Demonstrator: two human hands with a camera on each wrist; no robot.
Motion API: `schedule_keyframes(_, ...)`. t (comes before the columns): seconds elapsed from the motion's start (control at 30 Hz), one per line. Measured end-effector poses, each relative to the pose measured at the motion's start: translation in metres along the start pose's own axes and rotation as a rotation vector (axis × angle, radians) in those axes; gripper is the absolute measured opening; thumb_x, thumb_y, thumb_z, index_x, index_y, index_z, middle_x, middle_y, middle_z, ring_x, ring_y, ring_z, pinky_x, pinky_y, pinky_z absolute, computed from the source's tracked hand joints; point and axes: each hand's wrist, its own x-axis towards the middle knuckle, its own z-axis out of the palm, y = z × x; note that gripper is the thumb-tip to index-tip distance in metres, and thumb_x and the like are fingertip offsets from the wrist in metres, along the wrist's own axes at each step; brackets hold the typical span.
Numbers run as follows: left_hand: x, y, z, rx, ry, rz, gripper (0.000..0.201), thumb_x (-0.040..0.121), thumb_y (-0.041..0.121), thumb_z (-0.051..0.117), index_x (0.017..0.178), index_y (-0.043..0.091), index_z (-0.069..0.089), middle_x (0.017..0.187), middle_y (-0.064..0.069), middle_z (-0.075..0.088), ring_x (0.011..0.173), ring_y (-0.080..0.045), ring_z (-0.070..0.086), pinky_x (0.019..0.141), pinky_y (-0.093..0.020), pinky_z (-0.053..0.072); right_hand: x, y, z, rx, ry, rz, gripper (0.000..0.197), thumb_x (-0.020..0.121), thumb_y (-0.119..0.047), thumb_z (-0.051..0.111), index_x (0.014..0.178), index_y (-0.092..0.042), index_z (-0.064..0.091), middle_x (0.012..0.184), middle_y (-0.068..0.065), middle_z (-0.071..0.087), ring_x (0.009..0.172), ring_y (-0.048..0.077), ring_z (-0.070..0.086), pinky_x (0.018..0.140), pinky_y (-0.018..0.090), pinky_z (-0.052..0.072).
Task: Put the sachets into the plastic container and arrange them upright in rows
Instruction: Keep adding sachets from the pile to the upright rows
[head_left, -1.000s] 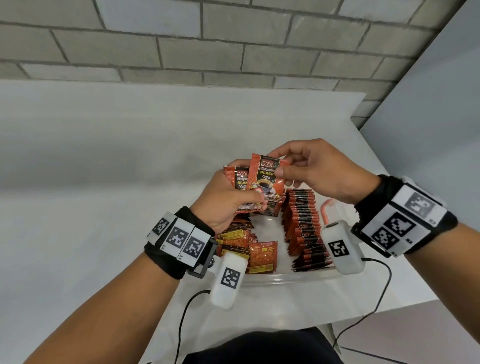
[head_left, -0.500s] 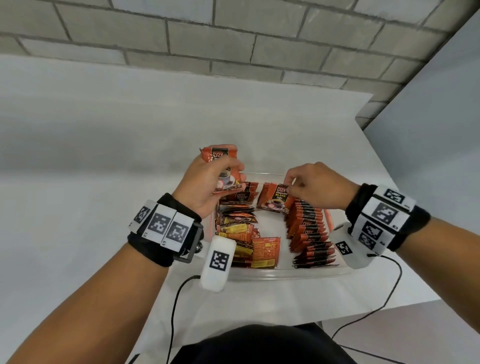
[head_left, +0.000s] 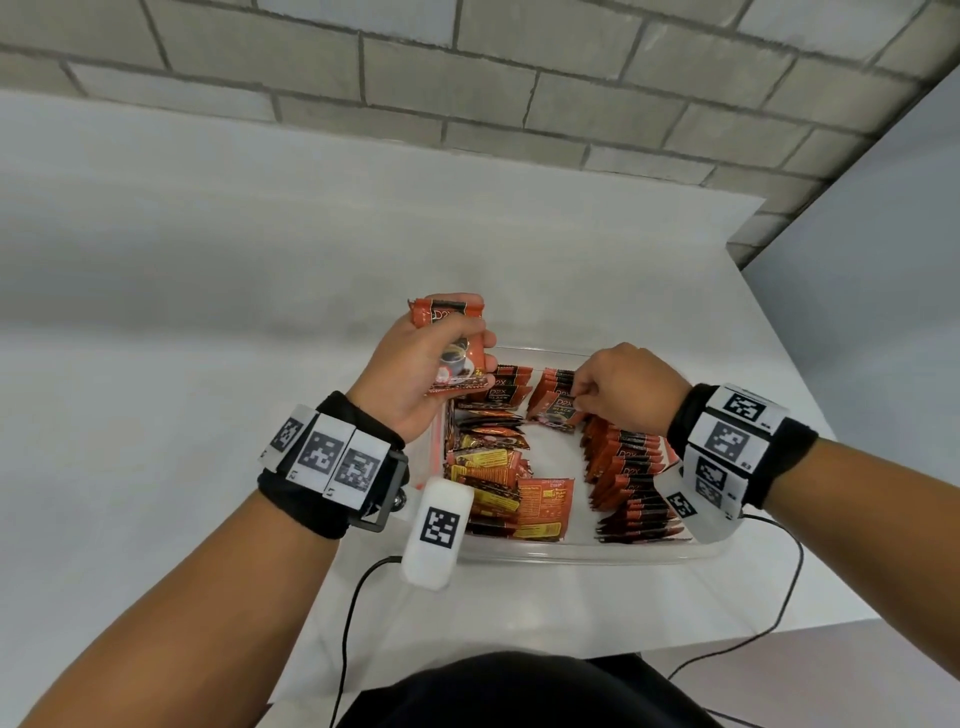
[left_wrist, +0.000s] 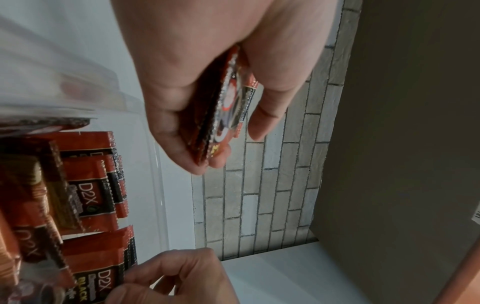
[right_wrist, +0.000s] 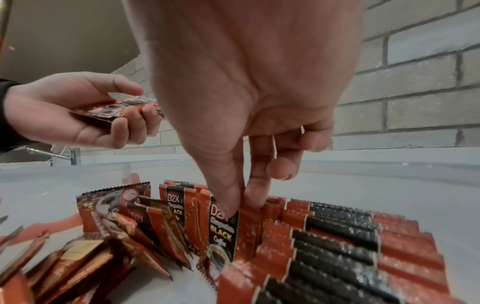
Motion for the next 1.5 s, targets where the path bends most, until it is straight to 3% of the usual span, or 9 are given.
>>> schedule_keyframes(0.5, -0.002, -0.003, 0.001, 0.019, -0.020, -0.001, 0.021, 0.090, 0.005, 0.055, 0.108, 0.012, 0.063, 0.077, -0.010, 0.066, 0.062, -0.021, 0.064, 0.063, -0.031, 0.055, -0.001, -0.007, -0.002, -0.225, 0.004, -0.027, 0.020, 0.091, -0.022, 0.052, 0.096, -0.017, 0.072, 0.096, 0.002, 0.070, 0.085, 0.021, 0.062, 0.074, 0.030, 0.042)
schedule_keyframes(0.8, 0.000, -0.007, 0.002, -0.045, -0.004, -0.008, 0.020, 0.092, 0.006, 0.052, 0.110, 0.009, 0.061, 0.077, -0.011, 0.067, 0.061, -0.022, 0.064, 0.061, -0.030, 0.055, -0.004, -0.003, -0.005, -0.234, 0.067, -0.050, 0.019, 0.090, -0.026, 0.054, 0.097, -0.017, 0.070, 0.095, 0.000, 0.069, 0.085, 0.020, 0.062, 0.072, 0.029, 0.039)
schedule_keyframes(0.97, -0.001, -0.013, 0.005, -0.102, -0.003, -0.064, 0.016, 0.092, 0.007, 0.042, 0.098, 0.004, 0.057, 0.072, -0.014, 0.065, 0.061, -0.026, 0.066, 0.060, -0.033, 0.058, -0.010, 0.006, -0.014, -0.166, 0.134, -0.047, 0.018, 0.093, -0.028, 0.054, 0.102, -0.019, 0.067, 0.098, -0.001, 0.067, 0.087, 0.019, 0.061, 0.075, 0.029, 0.038)
schedule_keyframes(1.03, -0.002, -0.014, 0.008, -0.070, -0.034, -0.078, 0.019, 0.093, 0.005, 0.042, 0.105, 0.004, 0.057, 0.073, -0.016, 0.067, 0.065, -0.028, 0.067, 0.062, -0.035, 0.059, -0.015, 0.009, -0.018, -0.104, 0.170, -0.054, 0.020, 0.093, -0.030, 0.055, 0.104, -0.019, 0.067, 0.095, -0.002, 0.067, 0.086, 0.016, 0.061, 0.076, 0.028, 0.042)
schedule_keyframes(1.17, -0.005, -0.017, 0.017, 0.073, -0.121, -0.076, 0.020, 0.091, -0.001, 0.051, 0.104, 0.008, 0.063, 0.084, -0.012, 0.071, 0.073, -0.022, 0.068, 0.063, -0.029, 0.057, -0.032, 0.000, -0.030, 0.351, 0.287, -0.066, 0.018, 0.091, -0.035, 0.059, 0.105, -0.025, 0.065, 0.087, -0.009, 0.064, 0.062, -0.004, 0.055, 0.061, 0.007, 0.036)
schedule_keyframes(1.23, -0.006, -0.018, 0.021, 0.138, -0.171, -0.059, 0.024, 0.089, -0.003, 0.055, 0.112, 0.004, 0.061, 0.094, -0.015, 0.070, 0.079, -0.023, 0.068, 0.071, -0.033, 0.058, -0.043, -0.012, -0.033, 0.600, 0.269, -0.080, 0.023, 0.090, -0.039, 0.058, 0.110, -0.030, 0.062, 0.090, -0.013, 0.063, 0.068, -0.002, 0.057, 0.065, 0.010, 0.041)
schedule_keyframes(1.33, -0.009, -0.019, 0.028, 0.192, -0.222, -0.044, 0.029, 0.087, -0.002, 0.058, 0.115, 0.000, 0.059, 0.097, -0.017, 0.068, 0.084, -0.026, 0.067, 0.079, -0.038, 0.055, -0.051, -0.024, -0.032, 0.738, 0.232, -0.124, 0.026, 0.088, -0.033, 0.063, 0.114, -0.030, 0.060, 0.097, -0.013, 0.065, 0.077, 0.008, 0.062, 0.072, 0.019, 0.049)
schedule_keyframes(1.43, -0.010, -0.017, 0.034, 0.157, -0.233, -0.059, 0.039, 0.081, 0.012, 0.064, 0.117, -0.001, 0.057, 0.099, -0.018, 0.067, 0.085, -0.027, 0.067, 0.078, -0.039, 0.056, -0.049, -0.023, -0.032, 0.821, 0.279, -0.132, 0.012, 0.084, -0.022, 0.070, 0.094, -0.026, 0.065, 0.088, -0.008, 0.067, 0.074, 0.020, 0.063, 0.071, 0.029, 0.050)
schedule_keyframes(1.5, -0.011, -0.014, 0.037, 0.139, -0.201, -0.083, 0.041, 0.077, 0.029, 0.065, 0.111, 0.007, 0.061, 0.097, -0.017, 0.068, 0.082, -0.026, 0.068, 0.074, -0.039, 0.057, -0.049, -0.019, -0.034, 0.858, 0.352, -0.127, 0.012, 0.081, -0.020, 0.073, 0.083, -0.025, 0.062, 0.080, -0.009, 0.065, 0.066, 0.017, 0.059, 0.066, 0.030, 0.048)
